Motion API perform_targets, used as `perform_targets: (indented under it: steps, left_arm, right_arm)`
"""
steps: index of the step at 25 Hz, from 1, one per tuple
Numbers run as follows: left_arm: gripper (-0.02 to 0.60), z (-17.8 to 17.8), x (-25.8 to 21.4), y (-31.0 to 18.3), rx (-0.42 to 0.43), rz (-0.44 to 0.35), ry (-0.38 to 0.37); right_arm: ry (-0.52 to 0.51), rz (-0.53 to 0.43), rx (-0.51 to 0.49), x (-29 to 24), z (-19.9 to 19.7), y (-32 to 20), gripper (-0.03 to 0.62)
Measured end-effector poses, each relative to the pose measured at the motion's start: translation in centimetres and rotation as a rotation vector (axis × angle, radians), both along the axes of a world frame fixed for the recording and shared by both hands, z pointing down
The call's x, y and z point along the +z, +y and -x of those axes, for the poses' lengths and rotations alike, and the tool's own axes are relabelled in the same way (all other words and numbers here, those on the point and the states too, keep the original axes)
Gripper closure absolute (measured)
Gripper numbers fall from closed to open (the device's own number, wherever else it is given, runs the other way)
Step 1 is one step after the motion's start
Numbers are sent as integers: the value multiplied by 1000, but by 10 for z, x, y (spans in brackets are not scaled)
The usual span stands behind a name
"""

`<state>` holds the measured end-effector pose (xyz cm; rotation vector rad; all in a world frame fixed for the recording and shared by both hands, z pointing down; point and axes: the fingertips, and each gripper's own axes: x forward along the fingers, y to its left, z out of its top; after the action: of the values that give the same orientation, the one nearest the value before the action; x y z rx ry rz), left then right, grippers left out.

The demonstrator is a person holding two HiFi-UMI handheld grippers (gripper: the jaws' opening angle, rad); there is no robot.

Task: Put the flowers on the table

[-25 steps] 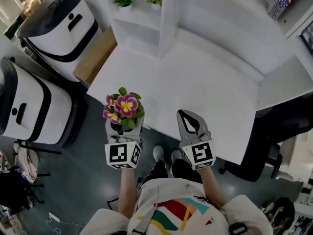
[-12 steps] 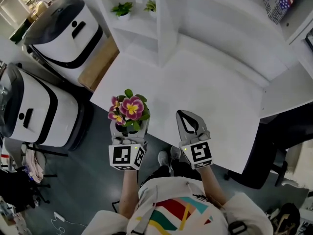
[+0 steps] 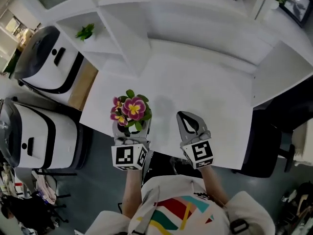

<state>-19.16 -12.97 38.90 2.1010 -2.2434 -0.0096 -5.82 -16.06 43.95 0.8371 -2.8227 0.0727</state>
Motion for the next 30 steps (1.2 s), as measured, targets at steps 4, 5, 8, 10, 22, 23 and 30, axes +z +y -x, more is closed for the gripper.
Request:
perform_targets:
  steps: [4,5,8,10,22,23,30]
  left_arm:
    - [239,-27,10,-32,81,19,9]
    - [239,-30,11,-40,99,19,8]
    - [239,-33,12,-59,133,10,3]
    - [239,-34,10,-69,149,6,-1]
    - [241,-15,8,-92,242,3,10]
    - [241,-12,9,-94,242,6,22]
    - [241,2,38,-113,228,65,68]
  right_arm:
    - [7,0,102,3,-34,-24,594]
    - [8,1,128,4,-41,-31,594]
    - [12,-11,194,2,-54,-43,594]
    - [14,-13,235,-1,-59,-51,594]
    - [21,3,348,-11,-44,-58,594]
    - [23,3,353,-11,-42,-57,594]
    - [49,35,400,0,-44,-54,594]
